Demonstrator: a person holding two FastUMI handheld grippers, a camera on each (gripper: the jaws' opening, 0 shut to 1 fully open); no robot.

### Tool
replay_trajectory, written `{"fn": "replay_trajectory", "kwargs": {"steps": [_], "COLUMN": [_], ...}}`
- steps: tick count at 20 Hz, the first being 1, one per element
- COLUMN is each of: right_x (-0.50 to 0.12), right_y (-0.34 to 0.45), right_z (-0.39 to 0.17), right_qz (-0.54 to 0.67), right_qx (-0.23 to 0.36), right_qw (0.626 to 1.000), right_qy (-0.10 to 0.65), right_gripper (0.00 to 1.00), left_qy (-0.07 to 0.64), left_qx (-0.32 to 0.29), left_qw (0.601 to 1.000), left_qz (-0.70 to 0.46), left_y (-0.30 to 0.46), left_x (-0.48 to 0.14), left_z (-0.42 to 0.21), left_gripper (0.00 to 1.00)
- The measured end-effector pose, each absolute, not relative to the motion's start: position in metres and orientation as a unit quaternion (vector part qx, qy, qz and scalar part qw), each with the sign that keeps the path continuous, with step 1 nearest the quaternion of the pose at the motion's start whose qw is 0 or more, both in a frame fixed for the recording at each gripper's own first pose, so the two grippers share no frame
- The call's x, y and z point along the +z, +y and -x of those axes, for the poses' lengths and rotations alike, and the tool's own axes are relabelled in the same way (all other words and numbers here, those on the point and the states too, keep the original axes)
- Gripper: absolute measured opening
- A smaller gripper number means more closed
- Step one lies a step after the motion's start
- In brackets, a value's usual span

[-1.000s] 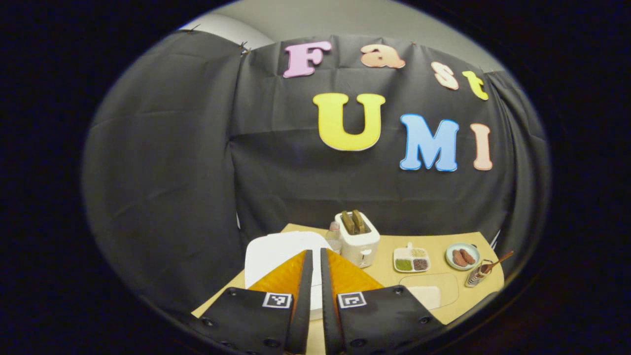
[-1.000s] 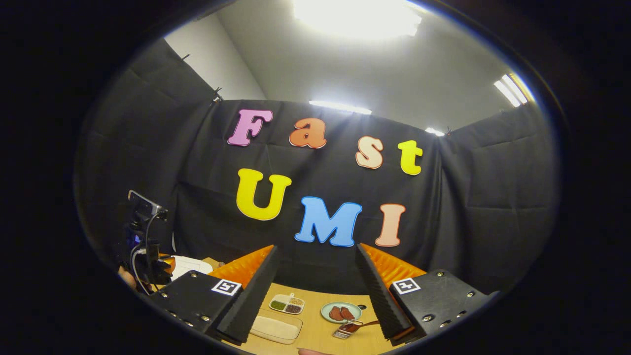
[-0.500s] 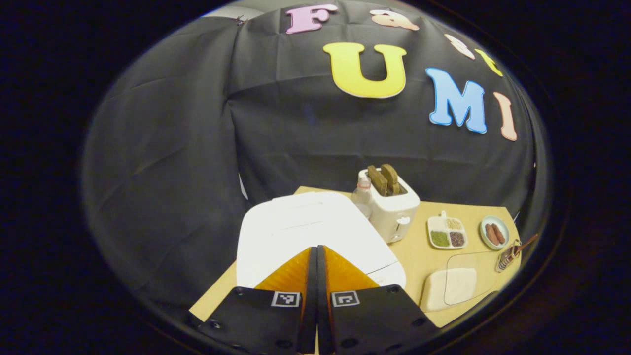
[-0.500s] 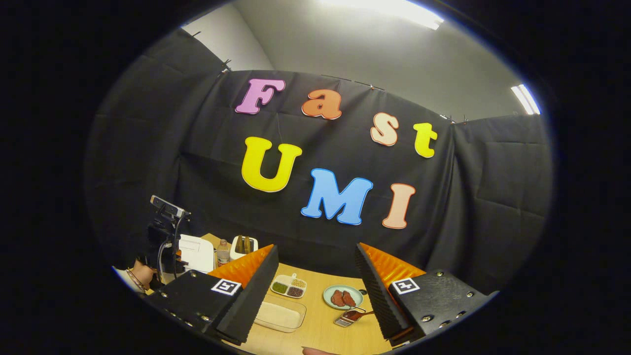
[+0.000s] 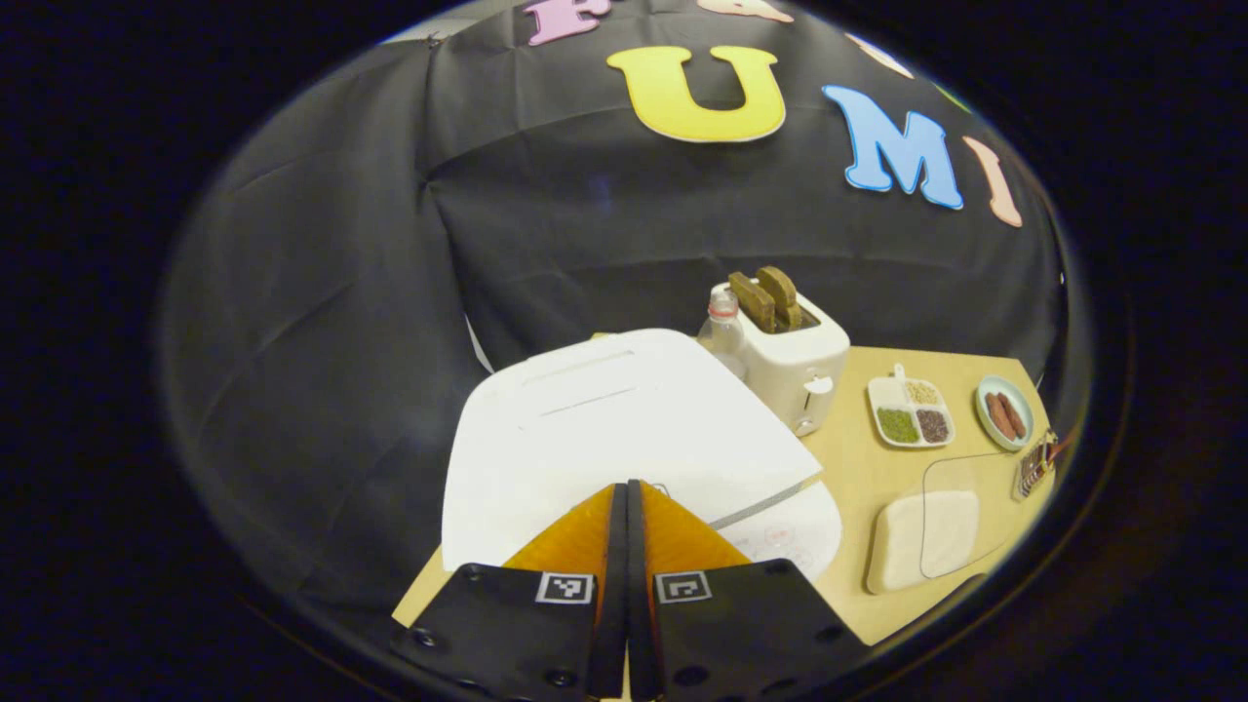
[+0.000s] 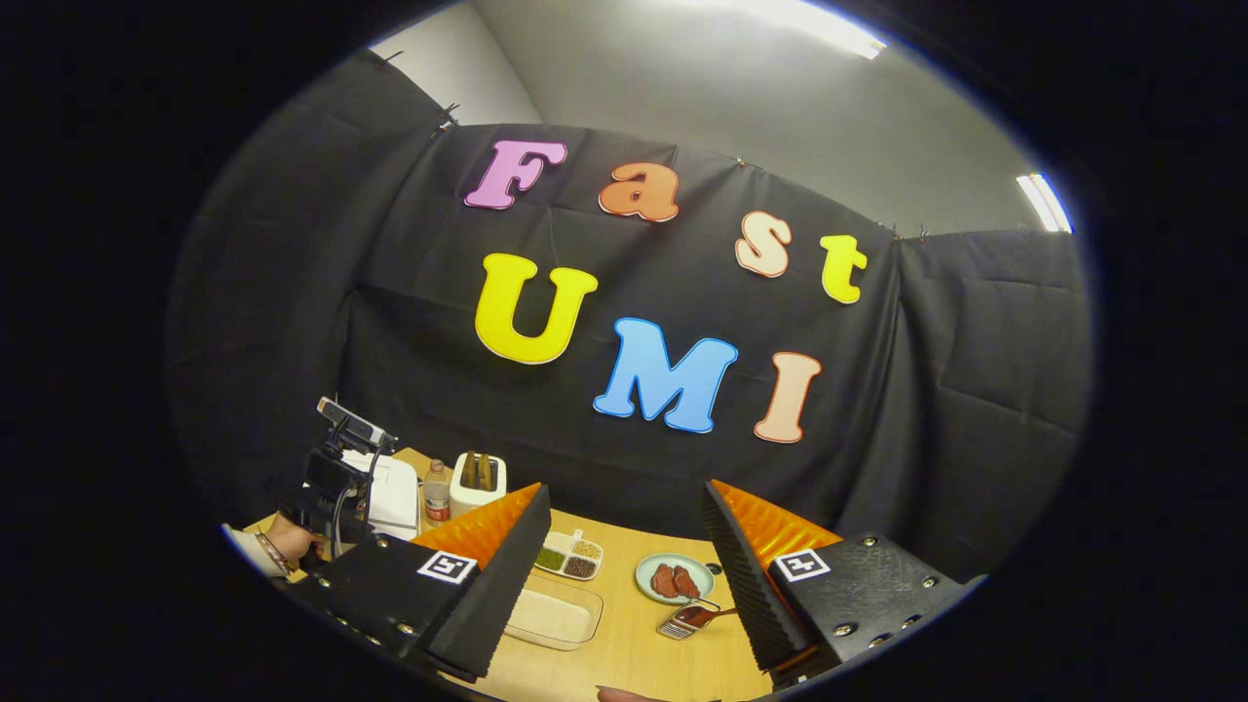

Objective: Close the left gripper, press the button to open the rice cooker; take a wooden spoon from the chopstick holder with the right hand, scoop a spoonful of rice and pour it into the rice cooker, then put the wooden spoon back into the chopstick holder.

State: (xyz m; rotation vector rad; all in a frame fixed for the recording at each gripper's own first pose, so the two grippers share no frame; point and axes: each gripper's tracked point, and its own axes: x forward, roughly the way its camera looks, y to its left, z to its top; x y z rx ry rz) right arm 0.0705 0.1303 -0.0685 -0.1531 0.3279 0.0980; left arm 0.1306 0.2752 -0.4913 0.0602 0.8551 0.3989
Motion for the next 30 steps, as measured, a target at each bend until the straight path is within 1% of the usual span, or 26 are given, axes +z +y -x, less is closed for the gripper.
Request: {"fn": "replay_trajectory", "kwargs": {"steps": [2,5,7,14,17,21,23,30], "right_x": [-0.067,-0.061,-0.057,-0.053,-0.054,-0.071,-0.089,-0.161], "right_y": [0.13,0.133,0.126,0.103,0.092,0.06,0.045,-0.024], "right_z": [-0.067,-0.058,-0.053,-0.035,-0.03,-0.032,-0.035,-0.07], "right_qz": [0.073,0.052,0.048,0.032,0.018,-0.004,-0.02,-0.018], "right_qx": [0.048,0.054,0.047,0.029,0.021,-0.008,-0.013,-0.012], "right_qw": [0.983,0.985,0.986,0.987,0.988,0.987,0.985,0.981], "right_qy": [0.161,0.158,0.154,0.153,0.15,0.158,0.17,0.192], "right_gripper": [0.95,0.95,0.95,0.95,0.95,0.95,0.95,0.95], "left_qy": [0.366,0.333,0.309,0.303,0.291,0.263,0.253,0.248], "left_qx": [0.199,0.205,0.207,0.198,0.193,0.179,0.177,0.209], "left_qw": [0.908,0.919,0.927,0.932,0.937,0.948,0.951,0.945], "left_qz": [-0.041,-0.055,-0.049,-0.029,-0.028,-0.024,-0.03,-0.049], "left_y": [0.28,0.287,0.288,0.274,0.267,0.249,0.243,0.211], "left_x": [-0.46,-0.431,-0.412,-0.396,-0.379,-0.347,-0.334,-0.303], "left_z": [-0.141,-0.15,-0.151,-0.123,-0.113,-0.094,-0.086,-0.067], "left_gripper": [0.1,0.1,0.09,0.09,0.09,0.1,0.1,0.1]}}
